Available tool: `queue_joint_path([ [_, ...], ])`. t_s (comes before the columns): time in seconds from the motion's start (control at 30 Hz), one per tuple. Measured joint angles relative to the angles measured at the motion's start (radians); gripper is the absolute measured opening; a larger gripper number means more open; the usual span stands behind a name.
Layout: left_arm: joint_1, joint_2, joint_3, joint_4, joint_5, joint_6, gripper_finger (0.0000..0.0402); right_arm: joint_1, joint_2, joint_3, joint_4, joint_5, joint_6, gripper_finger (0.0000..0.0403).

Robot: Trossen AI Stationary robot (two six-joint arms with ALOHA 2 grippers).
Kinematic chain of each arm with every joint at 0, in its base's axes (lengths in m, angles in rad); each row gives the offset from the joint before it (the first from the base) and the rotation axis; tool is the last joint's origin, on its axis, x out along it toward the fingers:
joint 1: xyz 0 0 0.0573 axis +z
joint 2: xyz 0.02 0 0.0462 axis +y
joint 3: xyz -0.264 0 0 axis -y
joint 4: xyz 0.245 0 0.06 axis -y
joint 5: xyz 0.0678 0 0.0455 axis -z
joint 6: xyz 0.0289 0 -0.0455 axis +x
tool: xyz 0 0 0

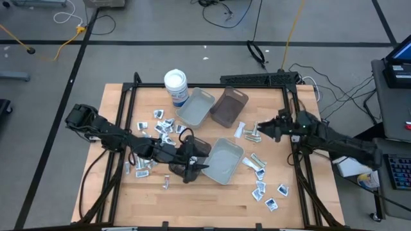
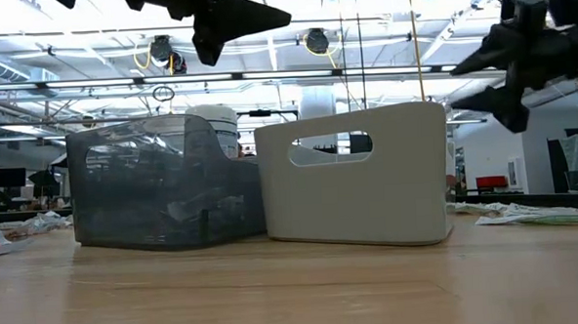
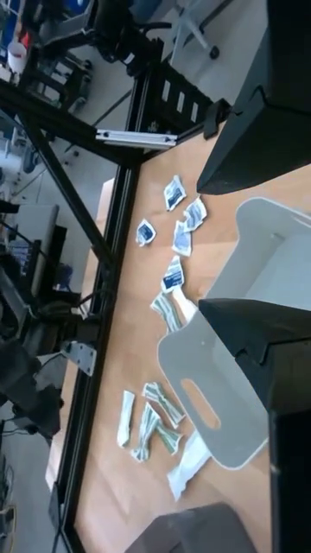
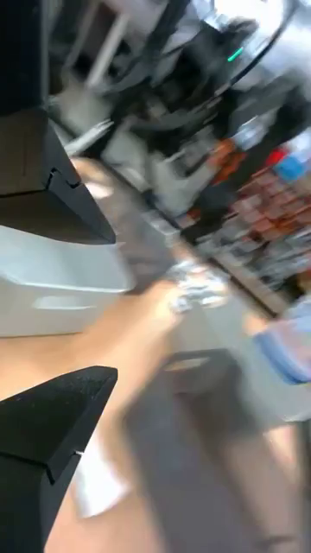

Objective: Pick & Place First Aid Supplies
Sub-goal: Put the blue alcohol pad into the bottom black bin

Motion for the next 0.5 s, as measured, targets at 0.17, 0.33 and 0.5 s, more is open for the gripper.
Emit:
queue_joint_path([
  [0.17, 0.0, 0.0, 0.0, 0.0, 0.0, -0.001, 0.0214, 0.126, 0.161, 0.141, -0.206, -0.002, 0.093, 0.0238],
  [0.33, 0.0, 0.0, 0.0, 0.003, 0.027, 0.0, 0.0214, 0.258, 0.342, 0.252, -0.337, 0.001, 0.24, 0.0238],
  [0.5, 0.0, 0.0, 0.001, 0.0, 0.058, -0.001, 0.0214, 0.365, 0.501, 0.345, -0.425, 0.003, 0.397, 0.0238],
])
